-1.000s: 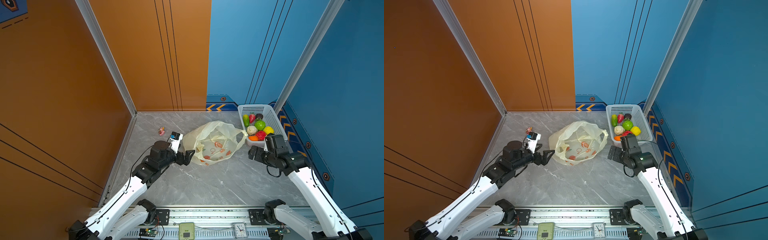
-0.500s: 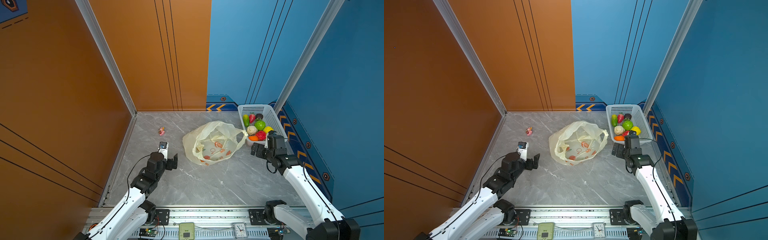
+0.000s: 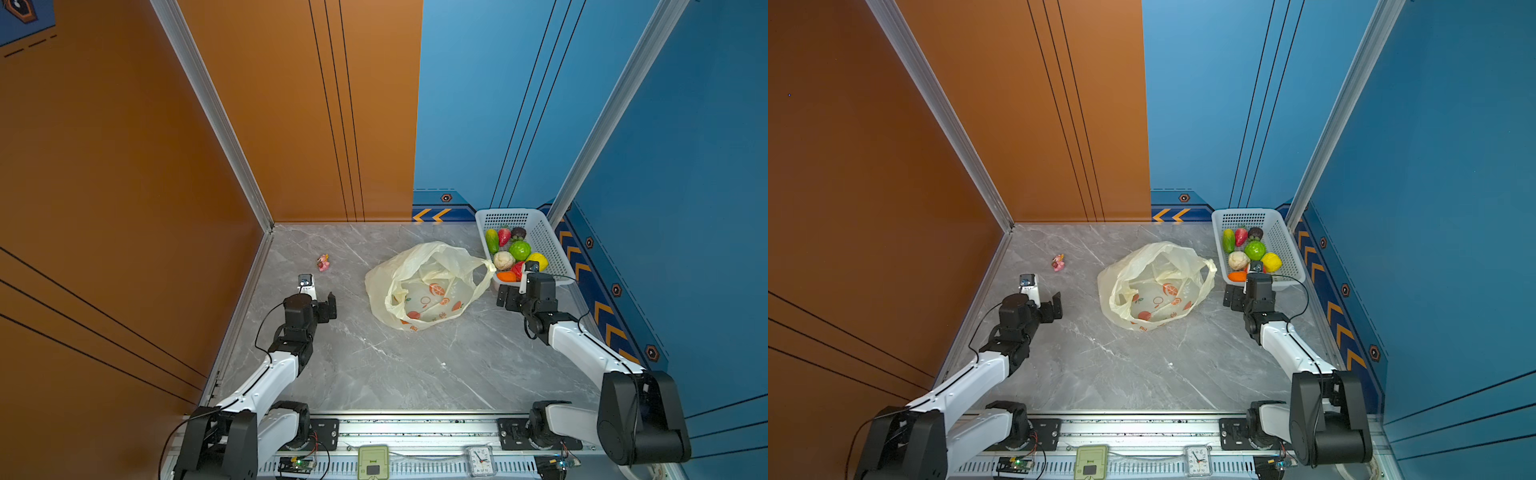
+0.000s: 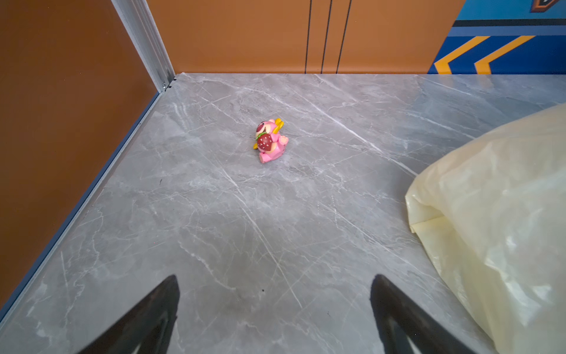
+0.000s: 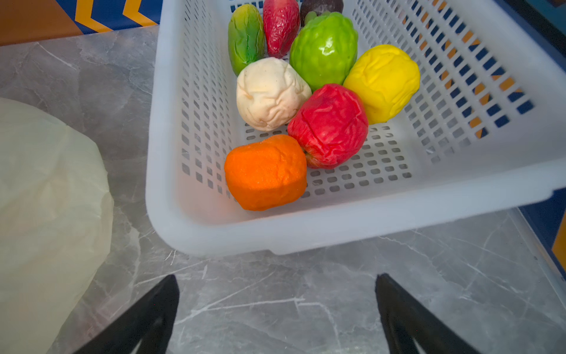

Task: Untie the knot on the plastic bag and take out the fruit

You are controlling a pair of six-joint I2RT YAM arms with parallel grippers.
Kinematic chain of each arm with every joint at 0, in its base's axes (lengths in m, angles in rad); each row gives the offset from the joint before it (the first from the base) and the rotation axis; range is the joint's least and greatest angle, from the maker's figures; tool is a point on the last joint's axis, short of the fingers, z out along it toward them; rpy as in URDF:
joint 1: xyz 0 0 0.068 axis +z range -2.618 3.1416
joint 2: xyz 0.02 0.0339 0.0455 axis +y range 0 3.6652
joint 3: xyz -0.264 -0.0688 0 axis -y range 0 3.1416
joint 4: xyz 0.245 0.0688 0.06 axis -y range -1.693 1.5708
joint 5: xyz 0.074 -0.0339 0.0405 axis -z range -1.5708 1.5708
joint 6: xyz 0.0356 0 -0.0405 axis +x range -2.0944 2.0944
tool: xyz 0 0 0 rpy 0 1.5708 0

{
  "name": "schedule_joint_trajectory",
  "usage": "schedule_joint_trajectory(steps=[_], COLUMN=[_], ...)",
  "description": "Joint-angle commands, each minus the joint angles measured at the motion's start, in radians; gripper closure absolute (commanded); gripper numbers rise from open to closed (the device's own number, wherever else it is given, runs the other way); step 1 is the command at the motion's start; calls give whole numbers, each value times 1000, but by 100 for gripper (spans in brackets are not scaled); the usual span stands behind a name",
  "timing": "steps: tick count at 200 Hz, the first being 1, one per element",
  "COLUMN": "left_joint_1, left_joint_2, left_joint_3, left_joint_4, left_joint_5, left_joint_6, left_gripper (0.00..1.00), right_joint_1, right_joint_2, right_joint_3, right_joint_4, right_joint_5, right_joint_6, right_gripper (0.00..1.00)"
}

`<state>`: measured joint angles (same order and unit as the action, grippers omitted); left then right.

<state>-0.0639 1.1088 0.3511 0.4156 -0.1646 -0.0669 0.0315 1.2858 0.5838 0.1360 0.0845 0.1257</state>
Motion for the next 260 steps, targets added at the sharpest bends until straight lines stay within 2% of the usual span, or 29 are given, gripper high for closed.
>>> schedule_joint_trajectory(steps=[1,35,77,119,163,260], left_joint_1=[43,75,92,91,88,87], left_joint_2=[73,229,372,418,451,454], left_joint_3=[-44,-58,-48,-72,-70,-52], left_joint_4=[220,446,576,653,689,657], left_joint_5=[55,67,72,84,76,46], left_joint_6=[9,13,18,18,26,19], left_gripper=[2,2,2,2,2,2], right_joint_1=[-11,-22,-27,-15,24,24], right_joint_2=[28,80,152,264,260,260], right_joint_3=[-68,-121,-195,-243,-223,-222], right_joint_4=[258,422,650,838,798,794], right_joint_5=[21,9,8,18,99,99], right_joint_6=[-55,-54,-51,-56,-79,-79], right_gripper=[0,0,0,0,0,0])
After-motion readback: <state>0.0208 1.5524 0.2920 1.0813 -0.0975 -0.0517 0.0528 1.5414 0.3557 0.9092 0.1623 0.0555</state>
